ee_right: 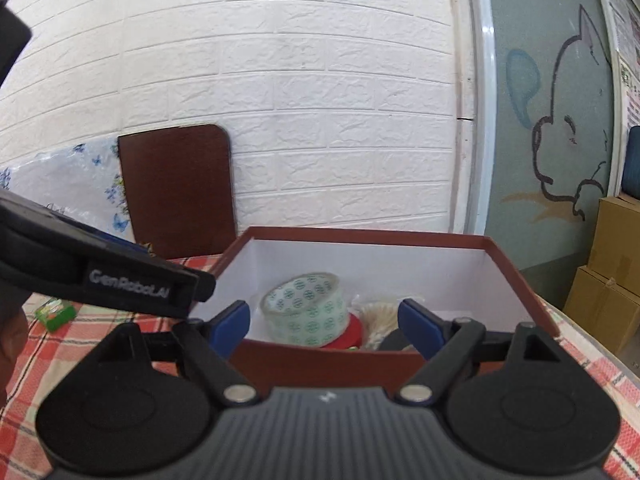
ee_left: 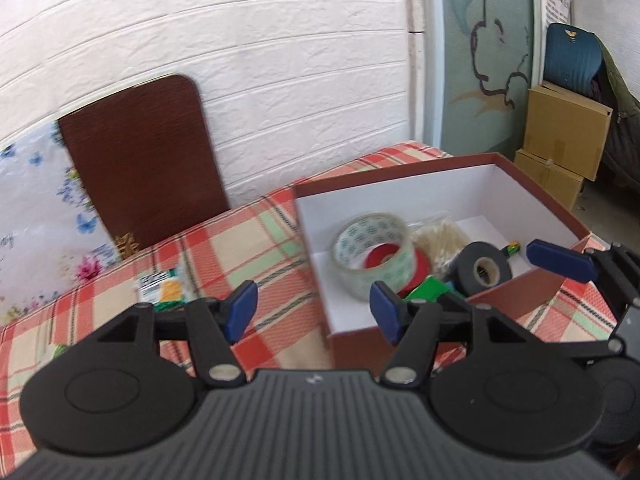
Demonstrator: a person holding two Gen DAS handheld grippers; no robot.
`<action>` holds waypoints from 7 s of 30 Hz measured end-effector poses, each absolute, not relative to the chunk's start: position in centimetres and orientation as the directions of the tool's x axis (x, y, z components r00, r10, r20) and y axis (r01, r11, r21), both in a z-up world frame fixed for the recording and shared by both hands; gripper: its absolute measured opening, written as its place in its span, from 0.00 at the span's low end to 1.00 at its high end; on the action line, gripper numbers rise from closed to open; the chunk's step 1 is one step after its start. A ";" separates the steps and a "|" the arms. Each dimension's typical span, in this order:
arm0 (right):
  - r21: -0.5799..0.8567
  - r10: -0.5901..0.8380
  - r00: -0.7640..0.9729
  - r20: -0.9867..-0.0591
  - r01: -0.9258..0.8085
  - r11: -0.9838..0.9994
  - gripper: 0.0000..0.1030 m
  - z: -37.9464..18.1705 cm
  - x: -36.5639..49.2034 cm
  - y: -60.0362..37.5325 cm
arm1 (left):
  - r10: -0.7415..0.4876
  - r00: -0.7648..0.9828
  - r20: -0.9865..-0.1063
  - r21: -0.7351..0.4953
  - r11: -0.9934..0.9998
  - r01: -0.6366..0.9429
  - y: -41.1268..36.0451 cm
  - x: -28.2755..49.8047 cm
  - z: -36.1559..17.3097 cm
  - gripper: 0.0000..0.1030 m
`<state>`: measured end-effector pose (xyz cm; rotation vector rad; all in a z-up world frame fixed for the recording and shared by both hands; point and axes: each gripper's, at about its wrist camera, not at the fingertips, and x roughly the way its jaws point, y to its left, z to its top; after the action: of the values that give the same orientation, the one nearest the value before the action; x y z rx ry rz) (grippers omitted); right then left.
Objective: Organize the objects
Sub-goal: 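Reach the right gripper to the green-and-white cracker packet and grasp it, then hold the cracker packet up with the right gripper while the left gripper grasps it, then carry the cracker packet into the brown box and open the left gripper, then reach the right gripper to the green plant box and grasp it, then lift the green box with the right gripper while the left gripper grasps it, then lower the green box into the brown box and open the left gripper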
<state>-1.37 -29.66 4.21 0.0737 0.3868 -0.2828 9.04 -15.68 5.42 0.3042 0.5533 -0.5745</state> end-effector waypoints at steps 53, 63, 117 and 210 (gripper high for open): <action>-0.061 0.022 0.784 -0.620 -0.077 0.995 0.49 -5.8 17.0 -12.1 | -0.096 0.823 -0.559 0.041 0.989 0.144 8.5 15.7 -8.4 0.97; -0.033 0.053 0.783 -0.620 -0.094 0.995 0.86 -3.7 0.2 -13.8 | -0.119 0.805 -0.581 0.026 0.986 0.164 8.8 16.0 -8.3 1.00; -0.067 0.043 0.967 -0.251 -0.062 0.996 0.75 1.9 0.6 -17.8 | -0.156 0.774 -0.613 -0.118 0.987 0.106 10.9 16.5 -3.2 0.78; 0.033 -0.361 0.869 -0.337 0.394 0.919 0.88 2.0 1.7 -41.1 | -0.529 0.553 -0.644 0.003 0.721 0.693 -30.4 12.5 5.5 0.76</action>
<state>1.71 -41.12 1.96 0.1016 0.3329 -0.3955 12.50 -30.38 5.49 0.2699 0.6638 -0.7321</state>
